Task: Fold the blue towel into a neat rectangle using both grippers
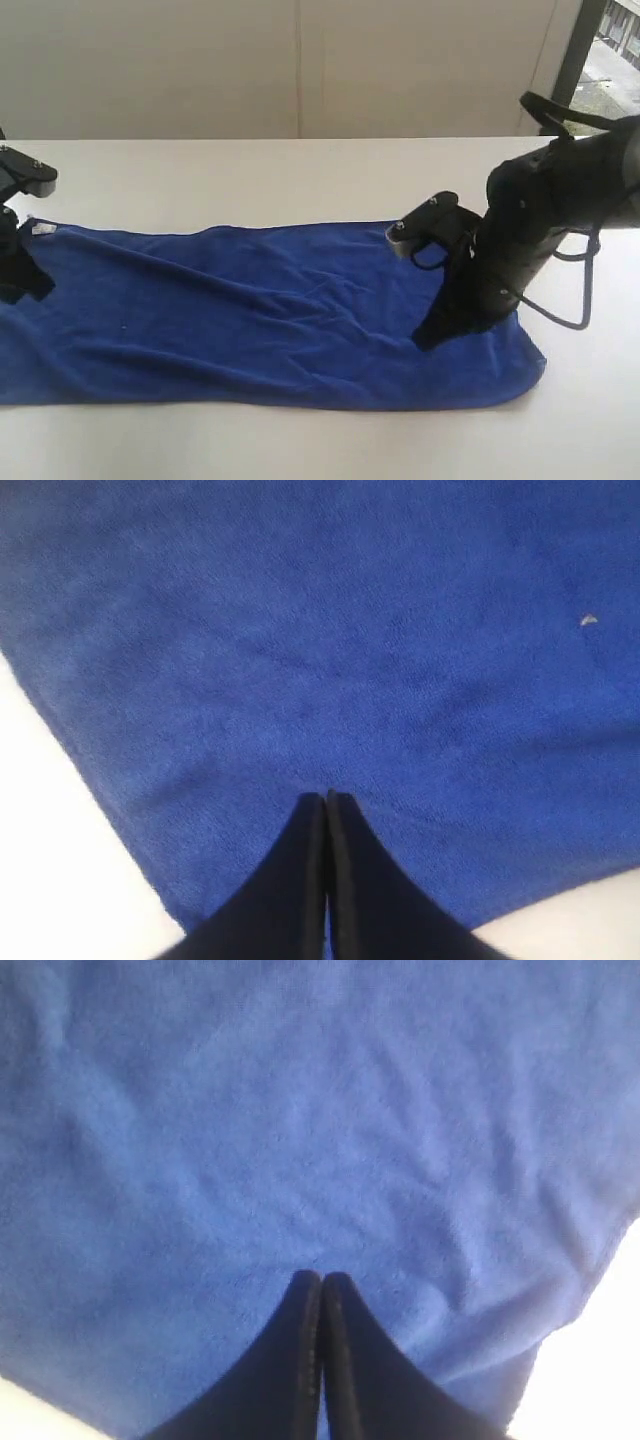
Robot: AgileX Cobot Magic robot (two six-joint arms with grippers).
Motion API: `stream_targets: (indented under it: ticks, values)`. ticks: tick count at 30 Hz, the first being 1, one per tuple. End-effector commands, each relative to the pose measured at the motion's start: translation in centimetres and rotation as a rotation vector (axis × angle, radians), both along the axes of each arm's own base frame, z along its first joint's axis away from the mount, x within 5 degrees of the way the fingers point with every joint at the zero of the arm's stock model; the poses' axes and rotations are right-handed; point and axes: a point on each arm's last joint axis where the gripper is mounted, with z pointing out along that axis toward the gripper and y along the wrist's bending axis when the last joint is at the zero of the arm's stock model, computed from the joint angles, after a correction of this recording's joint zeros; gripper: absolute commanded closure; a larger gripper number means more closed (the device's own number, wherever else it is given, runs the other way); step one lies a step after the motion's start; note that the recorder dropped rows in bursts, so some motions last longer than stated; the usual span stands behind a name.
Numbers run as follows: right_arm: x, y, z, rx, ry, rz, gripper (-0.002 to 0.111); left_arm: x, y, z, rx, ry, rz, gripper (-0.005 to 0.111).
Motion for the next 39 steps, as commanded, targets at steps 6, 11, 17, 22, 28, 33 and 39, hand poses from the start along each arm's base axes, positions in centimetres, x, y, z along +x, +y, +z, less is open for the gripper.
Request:
stream_targets:
  ticks: [6,11,17,22,28,33,39]
  values:
    - [-2.0,-1.2,-2.1,-0.051,0.068,-0.045,0.108,-1.8,0.0,-2.8,-0.012,0.026,0.003,0.107]
    - [-2.5,-1.9,-2.7,-0.077,0.088,-0.071,0.108,-2.8,0.1,-3.9,-0.003,0.061,-0.002,0.107]
    - [-3.1,-3.1,-3.3,-0.080,0.112,-0.121,0.108,-3.9,0.3,-5.0,0.011,0.105,-0.008,0.107]
    - [-3.1,-3.2,-3.3,-0.083,0.121,-0.128,0.108,-4.7,0.4,-5.7,0.019,0.144,-0.010,0.107]
    - [-4.0,-3.5,-4.0,-0.100,0.153,-0.122,0.108,-5.7,0.7,-6.5,0.041,0.184,-0.018,0.107]
    - [-4.9,-3.7,-4.6,-0.105,0.181,-0.137,0.108,-6.2,0.8,-6.5,0.052,0.235,0.000,0.107]
    - [-5.7,-3.9,-5.0,-0.120,0.224,-0.145,0.108,-6.6,1.0,-6.4,0.064,0.279,0.034,0.107]
